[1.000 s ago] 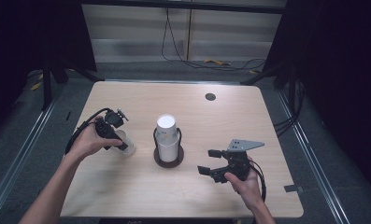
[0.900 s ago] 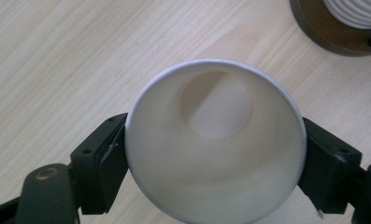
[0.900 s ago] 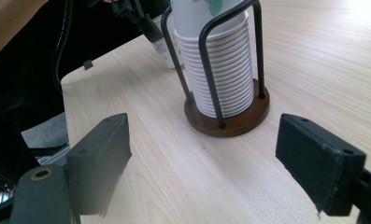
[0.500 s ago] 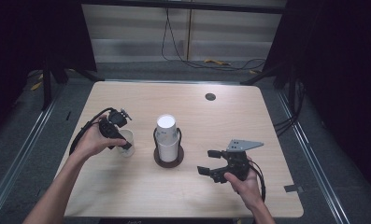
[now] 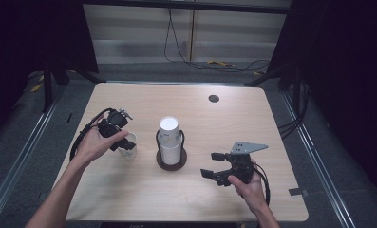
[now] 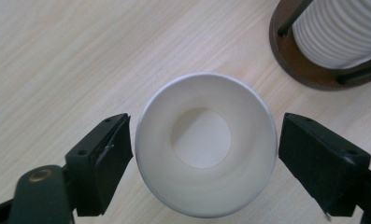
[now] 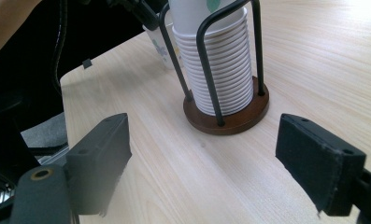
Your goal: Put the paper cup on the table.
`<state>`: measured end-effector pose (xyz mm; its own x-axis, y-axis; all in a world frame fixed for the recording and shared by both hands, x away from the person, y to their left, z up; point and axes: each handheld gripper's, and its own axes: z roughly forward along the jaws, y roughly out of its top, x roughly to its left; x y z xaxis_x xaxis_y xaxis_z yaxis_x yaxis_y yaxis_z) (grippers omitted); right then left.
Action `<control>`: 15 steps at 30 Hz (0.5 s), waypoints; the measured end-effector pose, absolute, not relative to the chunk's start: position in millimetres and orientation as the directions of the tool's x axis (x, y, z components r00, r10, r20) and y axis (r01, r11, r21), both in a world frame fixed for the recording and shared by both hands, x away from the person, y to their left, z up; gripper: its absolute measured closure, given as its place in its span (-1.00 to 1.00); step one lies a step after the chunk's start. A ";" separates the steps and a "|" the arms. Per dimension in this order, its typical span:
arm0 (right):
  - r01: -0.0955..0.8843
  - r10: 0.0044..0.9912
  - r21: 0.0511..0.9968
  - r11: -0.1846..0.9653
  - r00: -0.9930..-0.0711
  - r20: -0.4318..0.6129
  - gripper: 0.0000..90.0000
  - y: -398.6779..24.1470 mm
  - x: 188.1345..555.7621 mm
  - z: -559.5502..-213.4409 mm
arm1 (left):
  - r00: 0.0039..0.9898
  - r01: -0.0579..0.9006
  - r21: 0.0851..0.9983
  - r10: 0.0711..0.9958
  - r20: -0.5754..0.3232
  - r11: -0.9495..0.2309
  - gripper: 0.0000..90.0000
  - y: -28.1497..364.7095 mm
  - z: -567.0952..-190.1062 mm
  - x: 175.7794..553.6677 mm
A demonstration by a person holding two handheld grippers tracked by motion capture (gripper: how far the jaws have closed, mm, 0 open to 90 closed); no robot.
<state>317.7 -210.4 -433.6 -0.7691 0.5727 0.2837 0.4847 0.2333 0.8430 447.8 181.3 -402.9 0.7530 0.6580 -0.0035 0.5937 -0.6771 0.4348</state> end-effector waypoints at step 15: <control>0.490 0.583 0.840 0.233 -0.762 0.283 -0.61 -211.5 318.4 -434.2 | 0.772 0.489 0.652 0.636 -0.013 -0.580 -0.63 192.6 -396.1 428.9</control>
<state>318.4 -211.5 -434.2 -0.7618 0.5827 0.2829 0.4899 0.2325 0.8402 428.9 192.6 -396.1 0.7716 0.6360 -0.0127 0.4888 -0.5800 0.6517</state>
